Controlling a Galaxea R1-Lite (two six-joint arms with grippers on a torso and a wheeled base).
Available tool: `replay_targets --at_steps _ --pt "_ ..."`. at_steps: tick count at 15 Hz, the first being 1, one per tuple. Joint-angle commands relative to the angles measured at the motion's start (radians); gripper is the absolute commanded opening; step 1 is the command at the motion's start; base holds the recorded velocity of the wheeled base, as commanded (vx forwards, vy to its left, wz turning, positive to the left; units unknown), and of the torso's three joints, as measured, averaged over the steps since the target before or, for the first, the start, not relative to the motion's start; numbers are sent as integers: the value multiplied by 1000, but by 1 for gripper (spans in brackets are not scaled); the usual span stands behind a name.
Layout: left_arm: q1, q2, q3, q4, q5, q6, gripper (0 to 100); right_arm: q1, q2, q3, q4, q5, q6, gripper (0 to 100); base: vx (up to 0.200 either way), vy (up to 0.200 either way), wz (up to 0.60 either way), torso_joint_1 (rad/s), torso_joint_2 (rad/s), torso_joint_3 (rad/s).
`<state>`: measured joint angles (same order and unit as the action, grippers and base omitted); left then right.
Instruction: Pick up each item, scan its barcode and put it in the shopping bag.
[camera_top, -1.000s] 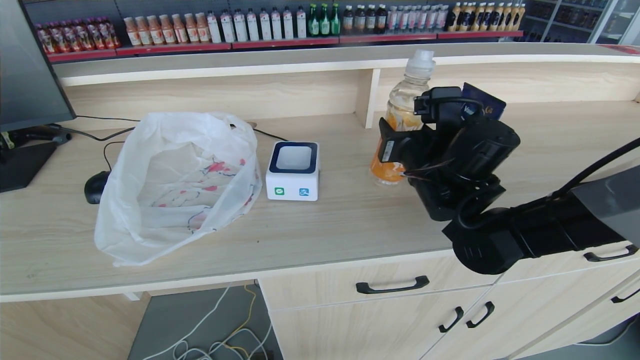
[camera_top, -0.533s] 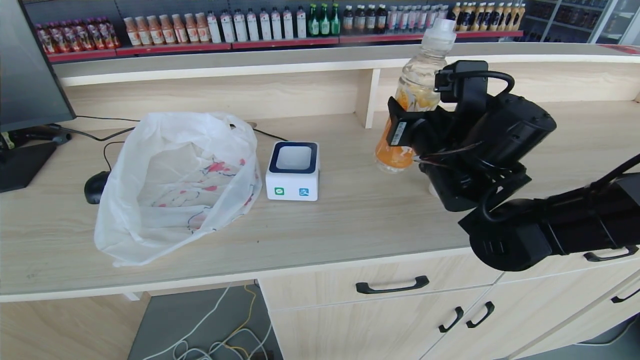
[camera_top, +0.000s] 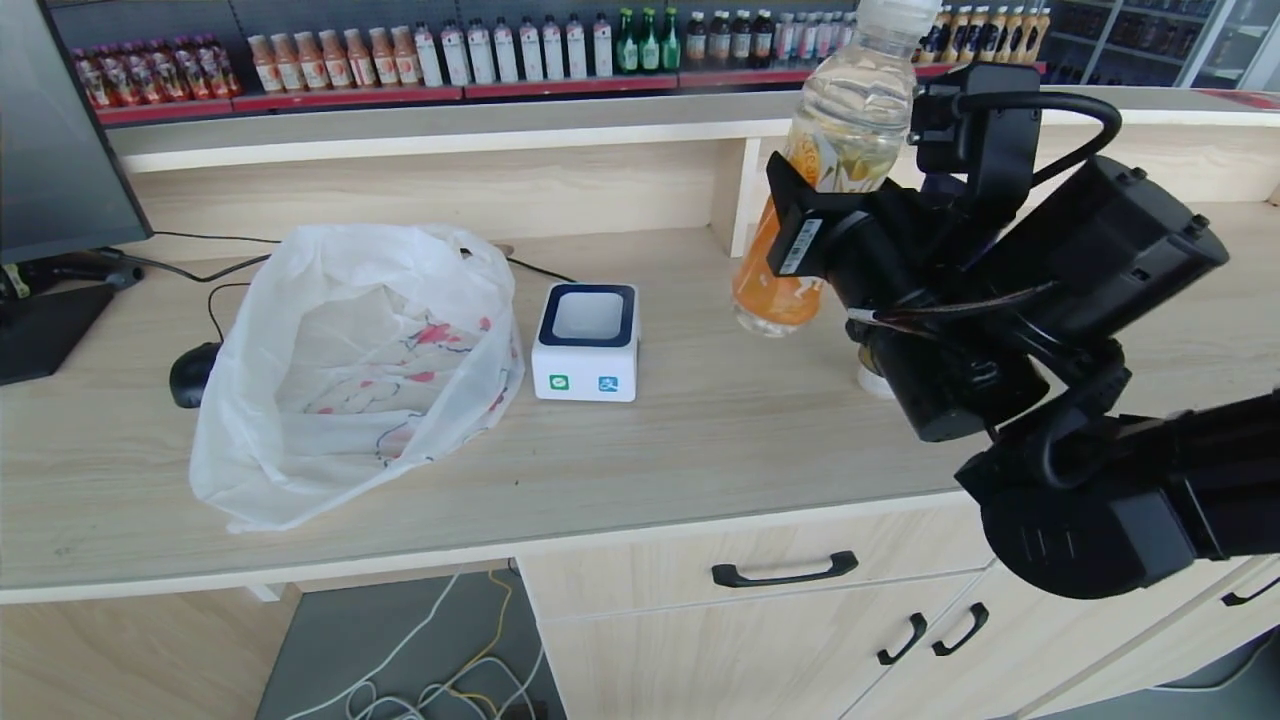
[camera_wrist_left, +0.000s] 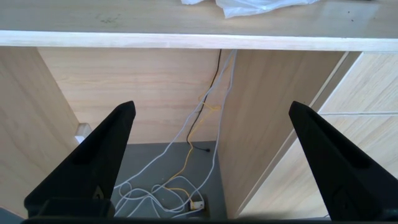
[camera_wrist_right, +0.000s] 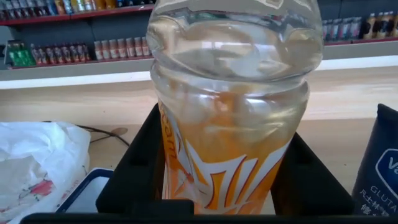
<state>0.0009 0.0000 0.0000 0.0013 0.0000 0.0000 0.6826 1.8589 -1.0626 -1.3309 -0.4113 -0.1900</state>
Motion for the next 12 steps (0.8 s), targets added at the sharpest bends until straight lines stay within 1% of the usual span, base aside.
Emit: replay_targets --at_steps 1,4,5,6,7,9,12 --pt "1 0 0 0 0 0 100 34 -78 107 -31 0 -12 0 0 0 0 0 0 0" --pt "1 0 0 0 0 0 100 84 -179 246 -41 0 -25 0 0 0 0 0 0 0" --pt "1 0 0 0 0 0 100 117 -221 320 -42 -1 -40 0 0 0 0 0 0 0" --pt "1 0 0 0 0 0 100 117 -221 320 -42 -1 -40 0 0 0 0 0 0 0" --pt "-1 0 0 -1 0 0 100 176 -262 411 -42 -6 -63 0 0 0 0 0 0 0" --pt "1 0 0 -1 0 0 100 226 -287 463 -59 -9 -85 0 0 0 0 0 0 0" --pt "1 0 0 0 0 0 100 232 -293 515 -133 -9 -109 0 0 0 0 0 0 0"
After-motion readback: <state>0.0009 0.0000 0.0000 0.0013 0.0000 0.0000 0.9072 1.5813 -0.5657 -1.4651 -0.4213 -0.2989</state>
